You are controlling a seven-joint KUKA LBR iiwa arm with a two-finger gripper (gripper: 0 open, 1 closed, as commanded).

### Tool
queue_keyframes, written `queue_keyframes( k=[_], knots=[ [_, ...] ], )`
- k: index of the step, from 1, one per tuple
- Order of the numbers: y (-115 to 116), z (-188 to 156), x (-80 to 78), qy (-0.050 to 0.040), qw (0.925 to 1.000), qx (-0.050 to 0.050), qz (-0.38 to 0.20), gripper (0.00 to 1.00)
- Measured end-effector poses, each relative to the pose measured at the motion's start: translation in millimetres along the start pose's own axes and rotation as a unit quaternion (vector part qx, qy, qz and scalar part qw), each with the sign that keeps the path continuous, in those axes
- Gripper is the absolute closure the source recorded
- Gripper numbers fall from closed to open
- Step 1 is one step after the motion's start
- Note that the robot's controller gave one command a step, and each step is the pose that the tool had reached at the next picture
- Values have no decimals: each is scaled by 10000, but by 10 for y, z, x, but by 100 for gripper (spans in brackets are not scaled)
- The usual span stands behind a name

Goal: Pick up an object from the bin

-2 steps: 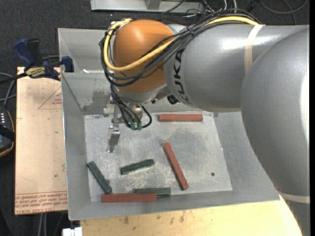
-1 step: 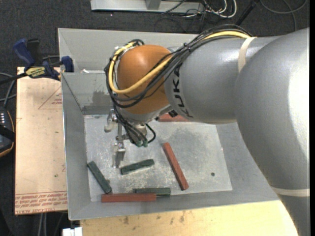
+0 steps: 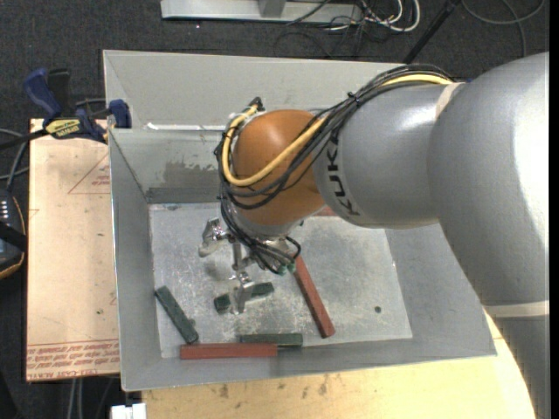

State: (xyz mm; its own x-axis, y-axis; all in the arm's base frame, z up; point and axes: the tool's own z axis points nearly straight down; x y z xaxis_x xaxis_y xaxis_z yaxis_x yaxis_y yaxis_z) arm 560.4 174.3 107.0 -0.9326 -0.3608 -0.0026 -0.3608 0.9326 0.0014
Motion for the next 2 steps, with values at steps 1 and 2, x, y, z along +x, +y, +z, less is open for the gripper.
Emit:
queue_keyframes(
  k=[1,2],
  knots=[
    [-25,131,342,10,9972,-1,750,100],
    [-25,131,342,10,9972,-2,753,100]
  ],
)
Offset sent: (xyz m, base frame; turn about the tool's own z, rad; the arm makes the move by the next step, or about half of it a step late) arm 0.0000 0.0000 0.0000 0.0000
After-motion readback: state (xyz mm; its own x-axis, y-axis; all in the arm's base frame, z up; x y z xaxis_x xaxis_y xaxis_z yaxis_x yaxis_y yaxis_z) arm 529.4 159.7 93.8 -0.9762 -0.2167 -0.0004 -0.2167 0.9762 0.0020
